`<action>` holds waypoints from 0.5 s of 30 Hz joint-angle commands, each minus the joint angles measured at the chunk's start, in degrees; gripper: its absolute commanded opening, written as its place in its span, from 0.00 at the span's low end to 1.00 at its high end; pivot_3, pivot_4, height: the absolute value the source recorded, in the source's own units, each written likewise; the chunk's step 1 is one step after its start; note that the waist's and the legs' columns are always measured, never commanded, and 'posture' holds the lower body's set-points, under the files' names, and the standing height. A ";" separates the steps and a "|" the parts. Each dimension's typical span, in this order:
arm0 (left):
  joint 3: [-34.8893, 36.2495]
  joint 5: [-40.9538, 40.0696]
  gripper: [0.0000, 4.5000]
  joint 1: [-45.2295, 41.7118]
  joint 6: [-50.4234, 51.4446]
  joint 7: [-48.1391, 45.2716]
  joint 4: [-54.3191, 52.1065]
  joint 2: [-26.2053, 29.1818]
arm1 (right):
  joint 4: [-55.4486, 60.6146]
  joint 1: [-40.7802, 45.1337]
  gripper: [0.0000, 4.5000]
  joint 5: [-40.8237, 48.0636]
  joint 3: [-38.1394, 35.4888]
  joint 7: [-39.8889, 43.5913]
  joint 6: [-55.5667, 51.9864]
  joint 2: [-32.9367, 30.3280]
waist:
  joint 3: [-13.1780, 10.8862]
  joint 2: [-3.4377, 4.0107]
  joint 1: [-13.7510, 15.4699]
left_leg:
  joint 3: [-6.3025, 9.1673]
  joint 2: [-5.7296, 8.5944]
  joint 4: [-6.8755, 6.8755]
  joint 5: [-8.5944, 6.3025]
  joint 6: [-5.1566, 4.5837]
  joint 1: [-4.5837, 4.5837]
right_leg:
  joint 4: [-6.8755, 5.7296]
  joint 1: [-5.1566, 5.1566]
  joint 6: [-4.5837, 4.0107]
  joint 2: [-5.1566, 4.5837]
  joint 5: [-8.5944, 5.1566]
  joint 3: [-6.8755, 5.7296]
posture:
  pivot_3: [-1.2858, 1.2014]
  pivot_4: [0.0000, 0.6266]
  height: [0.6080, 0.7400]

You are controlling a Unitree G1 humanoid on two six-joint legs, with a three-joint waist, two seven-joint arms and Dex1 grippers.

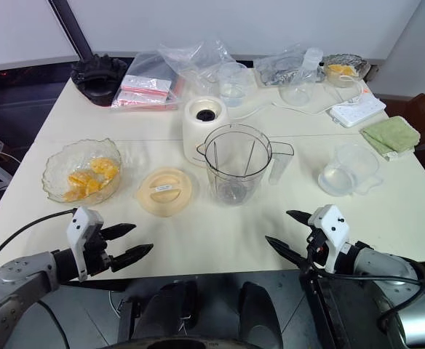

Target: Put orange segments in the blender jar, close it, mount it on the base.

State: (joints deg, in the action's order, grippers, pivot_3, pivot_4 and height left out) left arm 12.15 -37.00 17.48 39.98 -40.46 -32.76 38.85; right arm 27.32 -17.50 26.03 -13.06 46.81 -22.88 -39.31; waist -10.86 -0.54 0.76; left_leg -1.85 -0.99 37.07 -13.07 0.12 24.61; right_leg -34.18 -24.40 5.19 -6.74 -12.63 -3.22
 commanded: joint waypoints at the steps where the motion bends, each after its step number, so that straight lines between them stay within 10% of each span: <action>1: 0.59 0.12 0.98 -0.01 -0.68 0.20 -1.39 0.31 | 1.18 0.39 0.99 0.36 -0.30 0.31 0.63 -0.29 | 0.00 0.00 0.00 | 0.00 0.00 0.00 0.00 0.00 0.00 | 0.00 0.00 0.00 0.00 0.00 0.00 | 0.52 0.24 1.00; 15: 0.03 0.44 0.98 -0.88 -0.97 0.91 -0.85 0.06 | 0.52 1.00 0.99 0.01 -0.10 0.09 0.72 -0.02 | 0.00 -0.01 0.01 | 0.00 0.01 0.02 0.01 -0.01 0.00 | -0.08 0.07 -0.01 0.01 0.01 0.00 | 0.52 0.24 1.00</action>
State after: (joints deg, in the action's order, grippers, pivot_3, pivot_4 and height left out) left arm 12.11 -36.70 17.00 39.58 -39.51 -32.72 38.75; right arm 26.90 -16.69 25.94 -12.77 46.96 -22.87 -39.31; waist -10.86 -0.55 0.77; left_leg -1.86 -0.98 37.09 -13.07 0.11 24.61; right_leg -34.26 -24.33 5.19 -6.73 -12.63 -3.22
